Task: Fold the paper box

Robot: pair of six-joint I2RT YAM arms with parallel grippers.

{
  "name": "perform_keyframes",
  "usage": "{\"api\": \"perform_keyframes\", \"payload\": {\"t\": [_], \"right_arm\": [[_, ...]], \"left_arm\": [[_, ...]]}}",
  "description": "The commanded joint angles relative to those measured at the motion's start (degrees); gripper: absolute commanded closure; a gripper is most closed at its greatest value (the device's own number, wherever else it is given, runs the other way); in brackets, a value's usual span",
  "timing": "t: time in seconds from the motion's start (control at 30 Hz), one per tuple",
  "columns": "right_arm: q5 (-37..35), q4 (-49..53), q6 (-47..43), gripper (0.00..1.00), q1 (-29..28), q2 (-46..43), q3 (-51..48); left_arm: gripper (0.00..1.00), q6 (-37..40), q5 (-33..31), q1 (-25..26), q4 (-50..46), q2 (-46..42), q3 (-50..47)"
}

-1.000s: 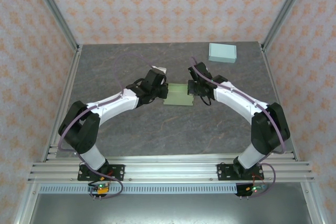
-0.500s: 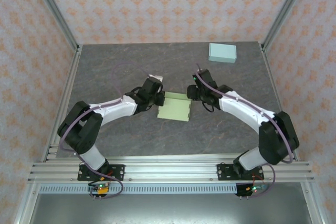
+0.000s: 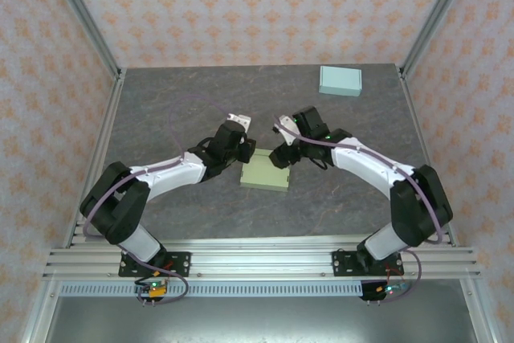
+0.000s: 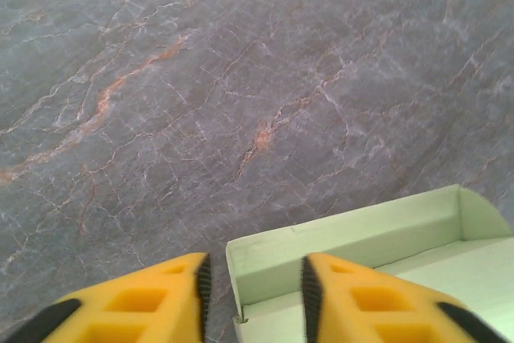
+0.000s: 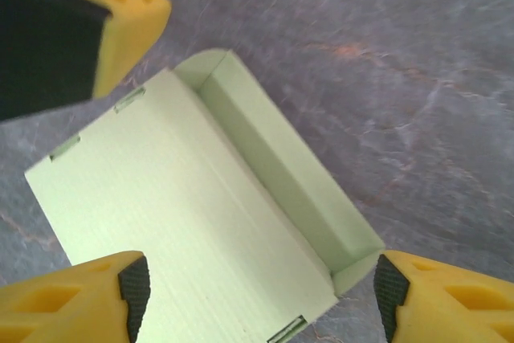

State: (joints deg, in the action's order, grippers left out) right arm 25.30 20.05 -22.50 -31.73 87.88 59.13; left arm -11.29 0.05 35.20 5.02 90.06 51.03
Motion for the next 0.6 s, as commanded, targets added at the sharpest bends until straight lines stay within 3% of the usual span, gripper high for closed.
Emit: {"api": "perform_keyframes", "payload": {"t": [0.0,0.13,0.37,0.57], "right_arm": [[2.9,1.1,-5.7,0.17,0.2,2.0,2.9],[4.2,4.0,-10.1,0.12,0.9,6.2,6.8],[16.5,12.9,-11.5,0.12,3.6,18.5,18.4],[17.5,22.3,-13.2,0.12,3.4,27.8,27.2]], "left_arm": [[0.53,1.3,-0.3,-0.7,2.0,-3.5,-0.5],[0.4,-2.2,1.8,-3.3,-1.7,-5.8,-0.6],[0.33,-5.1,5.8,-5.1,-8.8,-7.8,-4.4],[0.3,-3.7,8.1,-5.1,-8.6,-4.2,-7.7]]}}
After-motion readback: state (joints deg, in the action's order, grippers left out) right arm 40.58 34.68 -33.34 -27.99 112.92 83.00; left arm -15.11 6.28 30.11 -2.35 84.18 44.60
